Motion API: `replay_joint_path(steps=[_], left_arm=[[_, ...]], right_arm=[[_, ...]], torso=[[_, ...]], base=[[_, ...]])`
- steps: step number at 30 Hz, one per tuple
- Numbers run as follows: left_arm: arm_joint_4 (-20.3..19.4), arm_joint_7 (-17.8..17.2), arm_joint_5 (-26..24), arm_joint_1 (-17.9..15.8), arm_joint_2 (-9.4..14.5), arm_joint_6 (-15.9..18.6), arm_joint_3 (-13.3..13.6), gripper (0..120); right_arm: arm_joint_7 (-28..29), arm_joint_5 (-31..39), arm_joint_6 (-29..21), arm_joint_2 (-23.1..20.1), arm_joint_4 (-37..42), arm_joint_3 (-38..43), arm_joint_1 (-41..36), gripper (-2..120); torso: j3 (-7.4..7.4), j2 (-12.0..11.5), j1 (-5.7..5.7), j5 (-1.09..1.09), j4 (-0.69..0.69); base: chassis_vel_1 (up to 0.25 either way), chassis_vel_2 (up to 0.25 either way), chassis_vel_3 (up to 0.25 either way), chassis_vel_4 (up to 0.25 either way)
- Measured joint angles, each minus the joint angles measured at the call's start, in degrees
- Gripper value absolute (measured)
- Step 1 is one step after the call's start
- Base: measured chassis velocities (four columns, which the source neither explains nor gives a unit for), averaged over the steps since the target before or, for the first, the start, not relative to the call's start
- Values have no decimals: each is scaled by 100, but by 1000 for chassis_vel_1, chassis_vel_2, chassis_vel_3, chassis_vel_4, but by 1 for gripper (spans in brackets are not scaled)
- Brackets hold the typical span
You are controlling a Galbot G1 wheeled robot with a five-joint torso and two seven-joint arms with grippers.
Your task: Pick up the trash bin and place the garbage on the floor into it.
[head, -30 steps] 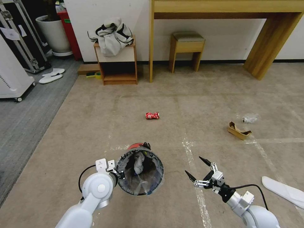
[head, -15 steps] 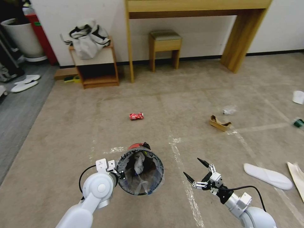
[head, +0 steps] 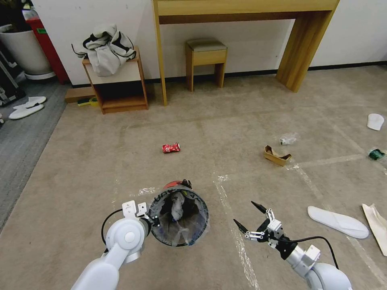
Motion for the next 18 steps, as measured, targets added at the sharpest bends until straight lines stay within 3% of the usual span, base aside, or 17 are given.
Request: replay_joint_path(steps=[18], left_arm=[[59,91,281,-10,-19,39,76,0]], right_arm=[[-35,-42,12,-11,25,3,-53,100]], torso=[[0,0,0,0,0]], base=[[0,0,0,0]])
